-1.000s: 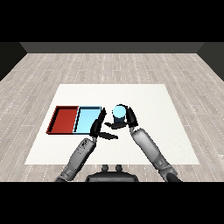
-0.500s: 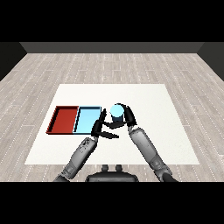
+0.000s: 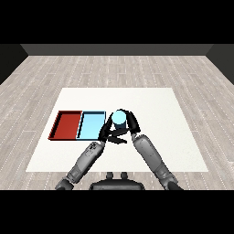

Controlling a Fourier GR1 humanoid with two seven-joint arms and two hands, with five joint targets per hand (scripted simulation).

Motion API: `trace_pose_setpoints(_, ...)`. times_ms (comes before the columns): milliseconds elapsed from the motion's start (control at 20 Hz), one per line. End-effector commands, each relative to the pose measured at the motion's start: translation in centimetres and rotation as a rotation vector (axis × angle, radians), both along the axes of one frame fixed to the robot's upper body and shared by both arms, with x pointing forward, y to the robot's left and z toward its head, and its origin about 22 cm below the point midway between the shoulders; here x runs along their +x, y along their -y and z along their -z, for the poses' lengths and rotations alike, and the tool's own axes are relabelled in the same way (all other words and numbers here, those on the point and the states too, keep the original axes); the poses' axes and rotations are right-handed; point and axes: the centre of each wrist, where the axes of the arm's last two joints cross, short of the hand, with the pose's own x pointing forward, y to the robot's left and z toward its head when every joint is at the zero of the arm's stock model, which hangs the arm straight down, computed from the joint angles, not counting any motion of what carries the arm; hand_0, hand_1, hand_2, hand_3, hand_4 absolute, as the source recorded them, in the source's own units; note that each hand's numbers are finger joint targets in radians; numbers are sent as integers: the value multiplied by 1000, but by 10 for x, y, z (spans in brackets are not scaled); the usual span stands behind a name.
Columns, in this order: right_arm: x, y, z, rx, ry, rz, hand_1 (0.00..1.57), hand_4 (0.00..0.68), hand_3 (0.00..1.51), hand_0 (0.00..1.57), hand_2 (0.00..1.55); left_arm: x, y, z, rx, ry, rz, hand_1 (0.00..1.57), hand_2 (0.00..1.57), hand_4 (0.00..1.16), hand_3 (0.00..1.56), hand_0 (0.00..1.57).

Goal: Pick the blue can and put it in the blue box

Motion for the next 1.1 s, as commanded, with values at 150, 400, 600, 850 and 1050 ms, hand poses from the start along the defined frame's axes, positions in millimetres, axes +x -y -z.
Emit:
trace_pose_setpoints(150, -17, -15, 3, 17, 0, -29, 1488, 550, 1377, 1488, 1454, 4, -4, 6, -46, 3, 47, 0, 0, 0, 0, 0)
trace_pose_setpoints(400, -3, -31, 2, 28, 18, -71, 1468, 580, 1385, 1468, 1453, 19, 5, 7, -59, -5, 27, 0, 0, 0, 0, 0)
trace_pose_setpoints(600, 6, -23, 10, 28, -33, -67, 1547, 573, 1382, 1547, 1465, 2, 16, 6, -38, 13, -58, 0, 441, 757, 0, 0)
trace_pose_setpoints(850, -14, -21, 2, 53, -3, -52, 1474, 560, 1382, 1474, 1455, 9, 15, -6, -36, -5, -34, 1571, 1571, 1154, 1508, 1571)
trace_pose_setpoints(1050, -11, -30, 4, 67, -19, -57, 1503, 563, 1380, 1503, 1456, 24, 20, -8, -36, 31, -95, 1571, 1568, 1146, 1484, 1571)
